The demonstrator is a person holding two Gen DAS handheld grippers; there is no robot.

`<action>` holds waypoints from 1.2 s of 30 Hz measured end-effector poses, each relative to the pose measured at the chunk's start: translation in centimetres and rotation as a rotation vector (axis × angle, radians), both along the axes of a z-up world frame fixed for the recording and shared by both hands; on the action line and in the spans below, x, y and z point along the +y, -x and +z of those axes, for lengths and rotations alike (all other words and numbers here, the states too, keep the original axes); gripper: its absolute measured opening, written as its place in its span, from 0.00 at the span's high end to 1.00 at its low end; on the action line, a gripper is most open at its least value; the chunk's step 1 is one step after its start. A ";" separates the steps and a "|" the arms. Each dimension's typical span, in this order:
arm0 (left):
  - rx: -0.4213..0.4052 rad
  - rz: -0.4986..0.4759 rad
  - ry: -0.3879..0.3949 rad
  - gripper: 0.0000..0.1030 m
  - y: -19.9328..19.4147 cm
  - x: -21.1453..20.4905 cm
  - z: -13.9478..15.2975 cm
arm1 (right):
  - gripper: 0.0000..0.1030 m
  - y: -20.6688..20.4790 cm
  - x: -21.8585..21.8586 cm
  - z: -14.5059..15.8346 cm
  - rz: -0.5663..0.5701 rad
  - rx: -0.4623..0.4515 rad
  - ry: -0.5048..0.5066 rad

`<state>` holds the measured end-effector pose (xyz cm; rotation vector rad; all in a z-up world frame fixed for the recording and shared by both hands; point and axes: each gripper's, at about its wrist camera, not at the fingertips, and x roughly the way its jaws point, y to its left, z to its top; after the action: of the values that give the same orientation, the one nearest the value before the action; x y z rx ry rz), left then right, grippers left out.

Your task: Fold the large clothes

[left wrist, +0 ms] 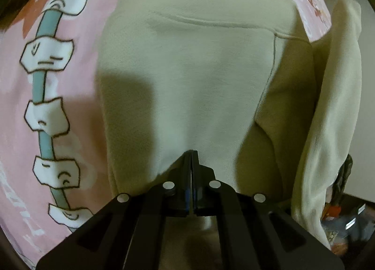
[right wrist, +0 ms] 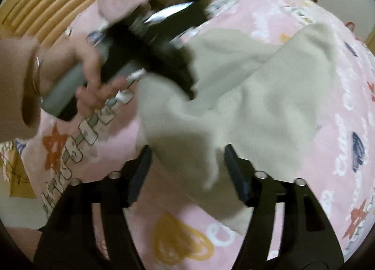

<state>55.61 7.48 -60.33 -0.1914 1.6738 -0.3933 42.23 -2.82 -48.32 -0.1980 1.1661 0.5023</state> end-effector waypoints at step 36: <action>-0.120 0.030 -0.042 0.98 6.5 -2.0 0.5 | 0.77 -16.0 -2.9 -4.0 -0.458 0.068 0.057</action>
<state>49.10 5.50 -59.84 -0.1584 1.5581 -0.3409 58.19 -5.73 -52.30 0.0406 1.2464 0.0727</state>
